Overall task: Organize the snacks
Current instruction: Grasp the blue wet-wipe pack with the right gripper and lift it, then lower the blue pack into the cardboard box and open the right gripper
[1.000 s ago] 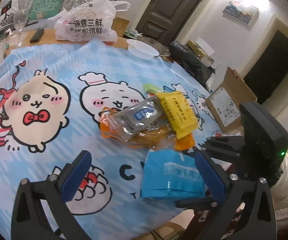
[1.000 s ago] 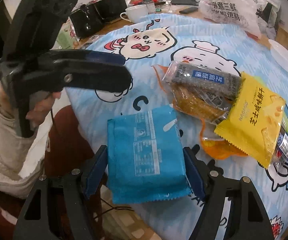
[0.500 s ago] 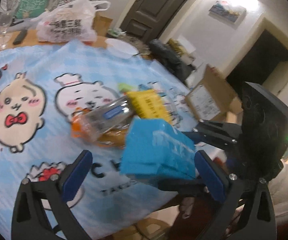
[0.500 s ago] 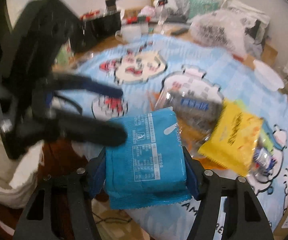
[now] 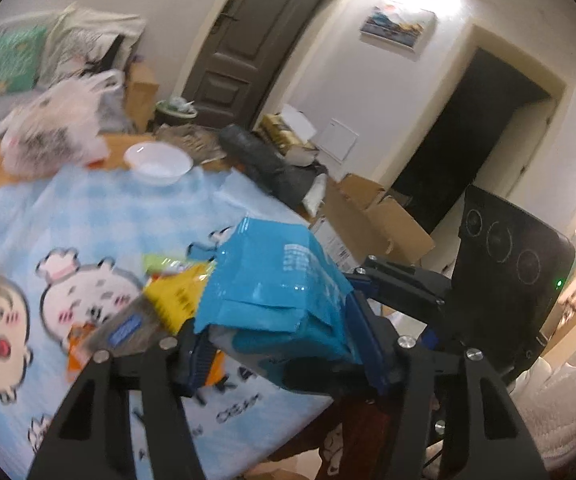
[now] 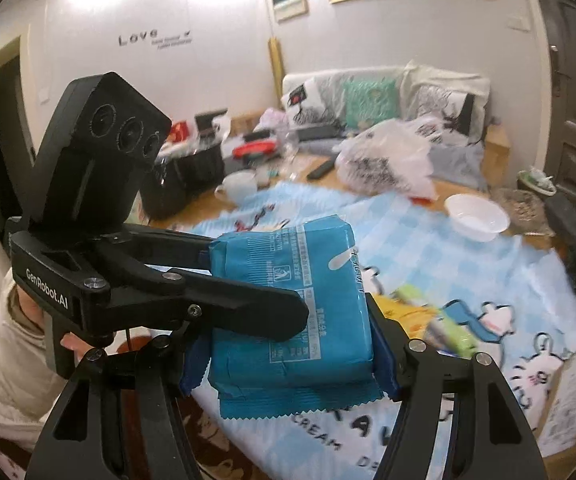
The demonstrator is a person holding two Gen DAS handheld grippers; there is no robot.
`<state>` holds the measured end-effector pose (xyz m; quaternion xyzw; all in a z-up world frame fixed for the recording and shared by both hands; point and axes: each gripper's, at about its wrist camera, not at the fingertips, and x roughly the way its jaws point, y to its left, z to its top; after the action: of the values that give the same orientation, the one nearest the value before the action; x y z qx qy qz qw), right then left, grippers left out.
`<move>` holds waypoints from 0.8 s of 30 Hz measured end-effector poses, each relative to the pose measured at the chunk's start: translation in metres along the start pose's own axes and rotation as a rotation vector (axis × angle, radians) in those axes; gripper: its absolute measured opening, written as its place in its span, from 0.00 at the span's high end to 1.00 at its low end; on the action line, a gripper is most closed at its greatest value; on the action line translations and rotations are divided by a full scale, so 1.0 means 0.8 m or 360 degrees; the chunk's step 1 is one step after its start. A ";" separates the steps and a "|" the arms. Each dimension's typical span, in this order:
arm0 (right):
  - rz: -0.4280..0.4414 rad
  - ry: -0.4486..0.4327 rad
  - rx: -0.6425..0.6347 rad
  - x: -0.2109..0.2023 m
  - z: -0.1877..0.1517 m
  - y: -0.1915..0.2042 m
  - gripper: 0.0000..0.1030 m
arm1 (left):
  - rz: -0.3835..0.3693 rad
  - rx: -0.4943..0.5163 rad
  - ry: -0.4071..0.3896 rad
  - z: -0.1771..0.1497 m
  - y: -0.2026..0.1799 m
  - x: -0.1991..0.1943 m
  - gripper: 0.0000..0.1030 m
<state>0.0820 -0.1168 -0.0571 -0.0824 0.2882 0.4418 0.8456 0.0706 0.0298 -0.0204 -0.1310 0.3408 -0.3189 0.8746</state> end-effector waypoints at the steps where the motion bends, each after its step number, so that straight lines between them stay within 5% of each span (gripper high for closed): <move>1: -0.0011 -0.0023 0.0013 -0.011 0.001 -0.007 0.39 | 0.0004 0.0033 0.0007 0.008 -0.011 0.006 0.45; 15: -0.0441 -0.0231 0.0213 -0.186 -0.022 -0.161 0.40 | -0.0096 0.0533 0.0172 0.122 -0.203 0.188 0.50; 24: -0.0685 -0.0094 0.0339 -0.224 -0.063 -0.255 0.40 | -0.0127 0.0678 0.0390 0.120 -0.247 0.311 0.50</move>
<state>0.1440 -0.3833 -0.0215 -0.0393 0.2842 0.2207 0.9322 0.1834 -0.2806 0.0105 0.0828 0.3640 -0.4313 0.8214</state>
